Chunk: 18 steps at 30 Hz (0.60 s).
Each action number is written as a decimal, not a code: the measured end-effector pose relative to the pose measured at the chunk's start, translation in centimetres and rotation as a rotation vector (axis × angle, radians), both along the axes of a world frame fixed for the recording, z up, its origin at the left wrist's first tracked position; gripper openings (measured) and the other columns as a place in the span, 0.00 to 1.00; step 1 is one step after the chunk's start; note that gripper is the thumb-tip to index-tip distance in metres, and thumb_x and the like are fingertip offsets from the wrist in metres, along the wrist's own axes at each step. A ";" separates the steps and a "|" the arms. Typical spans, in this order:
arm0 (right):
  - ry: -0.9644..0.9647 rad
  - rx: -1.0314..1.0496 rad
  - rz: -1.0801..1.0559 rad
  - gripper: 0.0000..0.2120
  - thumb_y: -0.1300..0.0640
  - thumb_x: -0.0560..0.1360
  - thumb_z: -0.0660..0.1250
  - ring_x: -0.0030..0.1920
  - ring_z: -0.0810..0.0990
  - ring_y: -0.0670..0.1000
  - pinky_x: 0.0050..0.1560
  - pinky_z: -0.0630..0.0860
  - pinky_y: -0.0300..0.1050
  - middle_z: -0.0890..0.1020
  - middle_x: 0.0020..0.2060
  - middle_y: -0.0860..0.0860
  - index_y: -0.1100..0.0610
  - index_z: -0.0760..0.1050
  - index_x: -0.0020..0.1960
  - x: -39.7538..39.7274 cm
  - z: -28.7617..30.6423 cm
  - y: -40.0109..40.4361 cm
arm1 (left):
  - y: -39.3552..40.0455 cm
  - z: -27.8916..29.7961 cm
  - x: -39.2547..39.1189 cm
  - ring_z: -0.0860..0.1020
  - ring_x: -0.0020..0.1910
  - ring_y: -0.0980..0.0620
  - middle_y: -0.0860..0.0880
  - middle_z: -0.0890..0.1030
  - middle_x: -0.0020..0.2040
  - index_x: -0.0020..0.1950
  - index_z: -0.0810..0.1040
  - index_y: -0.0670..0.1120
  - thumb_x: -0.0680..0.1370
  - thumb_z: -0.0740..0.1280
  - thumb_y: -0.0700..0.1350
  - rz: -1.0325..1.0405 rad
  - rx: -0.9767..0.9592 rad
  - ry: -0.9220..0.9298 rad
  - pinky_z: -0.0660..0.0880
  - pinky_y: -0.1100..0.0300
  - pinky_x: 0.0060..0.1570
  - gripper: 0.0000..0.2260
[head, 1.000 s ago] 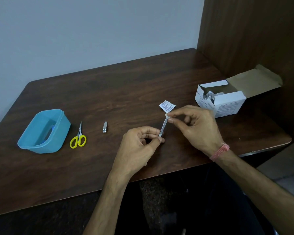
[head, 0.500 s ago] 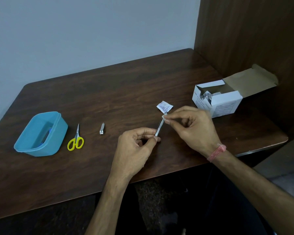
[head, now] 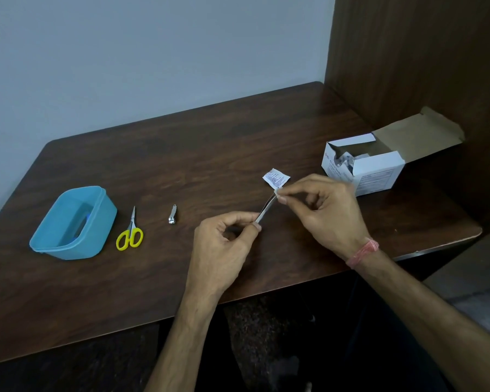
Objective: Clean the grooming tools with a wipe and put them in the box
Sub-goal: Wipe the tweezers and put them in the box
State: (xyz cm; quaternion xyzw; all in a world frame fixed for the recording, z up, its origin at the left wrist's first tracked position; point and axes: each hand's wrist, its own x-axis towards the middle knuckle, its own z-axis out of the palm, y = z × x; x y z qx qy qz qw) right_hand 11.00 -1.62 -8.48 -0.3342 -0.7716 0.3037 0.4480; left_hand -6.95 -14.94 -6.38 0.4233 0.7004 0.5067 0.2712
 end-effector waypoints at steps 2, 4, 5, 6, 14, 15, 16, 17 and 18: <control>-0.005 0.009 0.021 0.07 0.59 0.77 0.82 0.29 0.72 0.47 0.34 0.68 0.31 0.88 0.47 0.41 0.50 0.92 0.53 0.0 0.0 0.0 | 0.0 0.1 0.0 0.69 0.20 0.61 0.57 0.84 0.33 0.50 0.92 0.53 0.81 0.77 0.41 -0.008 -0.007 -0.018 0.65 0.69 0.22 0.07; 0.012 -0.008 -0.014 0.07 0.59 0.77 0.82 0.30 0.72 0.47 0.34 0.68 0.32 0.87 0.46 0.41 0.50 0.91 0.53 0.1 0.1 0.0 | 0.0 0.0 -0.1 0.69 0.21 0.61 0.56 0.85 0.34 0.49 0.92 0.52 0.81 0.77 0.41 -0.017 -0.010 -0.024 0.65 0.69 0.22 0.07; 0.020 -0.012 -0.025 0.07 0.59 0.77 0.82 0.30 0.72 0.47 0.34 0.68 0.32 0.87 0.46 0.41 0.50 0.91 0.52 0.1 0.1 0.0 | 0.0 0.1 -0.2 0.69 0.21 0.61 0.55 0.86 0.37 0.49 0.92 0.52 0.81 0.77 0.40 -0.020 -0.011 -0.026 0.64 0.70 0.23 0.07; 0.020 -0.008 -0.013 0.07 0.60 0.77 0.82 0.30 0.72 0.47 0.34 0.68 0.32 0.87 0.46 0.41 0.50 0.91 0.53 0.1 0.1 0.0 | 0.0 0.1 -0.2 0.70 0.22 0.61 0.54 0.88 0.39 0.48 0.92 0.53 0.81 0.77 0.40 -0.020 -0.011 -0.031 0.64 0.70 0.23 0.08; -0.021 0.045 0.025 0.07 0.61 0.77 0.82 0.29 0.72 0.48 0.34 0.68 0.31 0.87 0.47 0.41 0.51 0.91 0.52 -0.2 -0.2 0.0 | -0.1 0.2 -0.3 0.69 0.22 0.61 0.51 0.89 0.42 0.48 0.92 0.53 0.81 0.76 0.41 -0.024 -0.003 -0.048 0.64 0.70 0.23 0.08; -0.020 0.044 0.016 0.07 0.61 0.77 0.82 0.29 0.72 0.48 0.34 0.68 0.31 0.87 0.47 0.41 0.51 0.91 0.53 -0.2 -0.2 0.0 | -0.1 0.2 -0.4 0.69 0.22 0.60 0.51 0.89 0.42 0.48 0.92 0.53 0.81 0.76 0.40 -0.031 -0.002 -0.053 0.64 0.70 0.23 0.08; -0.020 0.044 0.009 0.07 0.61 0.77 0.82 0.28 0.72 0.49 0.34 0.69 0.32 0.87 0.47 0.41 0.51 0.91 0.53 -0.2 -0.2 0.0 | -0.2 0.2 -0.4 0.69 0.21 0.60 0.51 0.89 0.41 0.48 0.92 0.53 0.81 0.76 0.40 -0.037 0.004 -0.060 0.64 0.69 0.23 0.08; -0.026 0.058 0.015 0.07 0.61 0.77 0.82 0.28 0.73 0.49 0.34 0.70 0.34 0.87 0.47 0.41 0.51 0.91 0.53 -0.2 -0.2 0.0 | -0.2 0.2 -0.4 0.69 0.21 0.60 0.52 0.88 0.39 0.47 0.92 0.52 0.81 0.76 0.40 -0.038 0.009 -0.064 0.64 0.70 0.23 0.08; -0.037 0.081 0.026 0.07 0.61 0.77 0.82 0.28 0.73 0.50 0.34 0.71 0.35 0.87 0.47 0.41 0.51 0.92 0.53 -0.2 -0.2 -0.1 | -0.2 0.2 -0.4 0.69 0.21 0.60 0.53 0.86 0.36 0.46 0.92 0.51 0.81 0.76 0.40 -0.033 0.011 -0.062 0.63 0.70 0.23 0.08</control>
